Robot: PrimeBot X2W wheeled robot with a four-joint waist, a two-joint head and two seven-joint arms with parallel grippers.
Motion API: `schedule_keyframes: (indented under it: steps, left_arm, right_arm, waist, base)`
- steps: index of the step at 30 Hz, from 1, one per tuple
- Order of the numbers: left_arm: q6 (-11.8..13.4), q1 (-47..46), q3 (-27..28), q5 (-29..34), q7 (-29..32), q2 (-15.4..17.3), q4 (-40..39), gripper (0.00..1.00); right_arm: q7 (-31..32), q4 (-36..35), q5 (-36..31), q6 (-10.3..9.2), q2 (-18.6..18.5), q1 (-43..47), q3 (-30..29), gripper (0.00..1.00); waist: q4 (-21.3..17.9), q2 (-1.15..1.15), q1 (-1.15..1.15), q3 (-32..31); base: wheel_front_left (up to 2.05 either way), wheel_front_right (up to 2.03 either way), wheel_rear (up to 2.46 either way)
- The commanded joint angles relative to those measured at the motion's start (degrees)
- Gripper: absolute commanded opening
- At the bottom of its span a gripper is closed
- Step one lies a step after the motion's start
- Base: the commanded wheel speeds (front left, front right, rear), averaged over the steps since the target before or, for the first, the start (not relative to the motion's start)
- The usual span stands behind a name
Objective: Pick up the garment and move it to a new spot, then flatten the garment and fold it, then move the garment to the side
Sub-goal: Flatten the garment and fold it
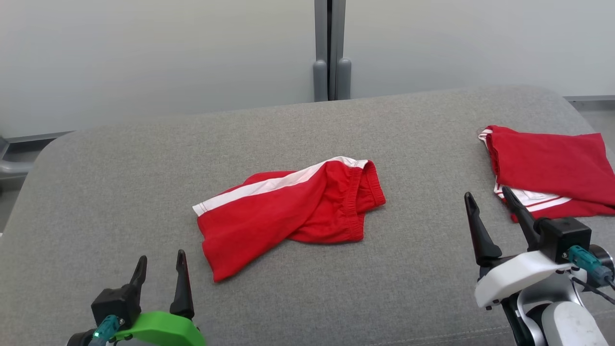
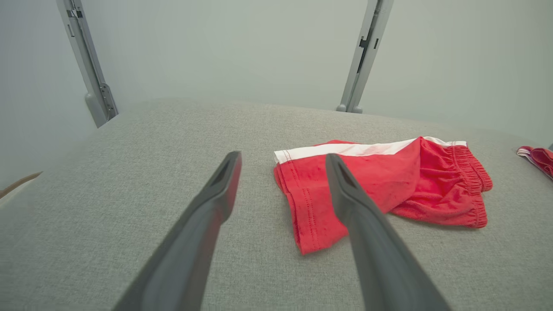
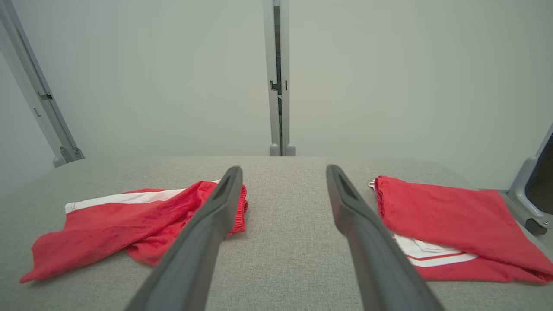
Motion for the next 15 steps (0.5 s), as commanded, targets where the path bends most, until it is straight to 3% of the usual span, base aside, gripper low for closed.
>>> schedule_keyframes:
  steps: [1, 8, 15]
  left_arm:
    - [0.54, 1.52, 0.55, -0.65, 0.98, 1.18, -1.64, 1.0]
    - [0.64, 4.57, 2.11, -2.15, 3.39, 3.97, -5.51, 1.0]
    - [0.82, 5.5, 2.14, -2.95, 3.84, 4.29, -6.26, 1.0]
  right_arm:
    - [0.21, -0.68, -1.21, -0.05, 0.91, 1.27, -0.72, 1.0]
    - [1.27, -0.71, -3.44, -0.04, 4.2, 3.61, -1.33, 1.0]
    - [1.56, 0.97, -4.45, -0.04, 4.94, 4.03, -0.04, 1.0]
  waist:
    - [0.1, 0.0, 0.0, -0.54]
    - [0.12, 0.0, 0.0, -1.59]
    - [0.25, 0.0, 0.0, -1.76]
  base:
    - [0.0, 0.0, 0.0]
    - [0.0, 0.0, 0.0]
    - [0.0, 0.0, 0.0]
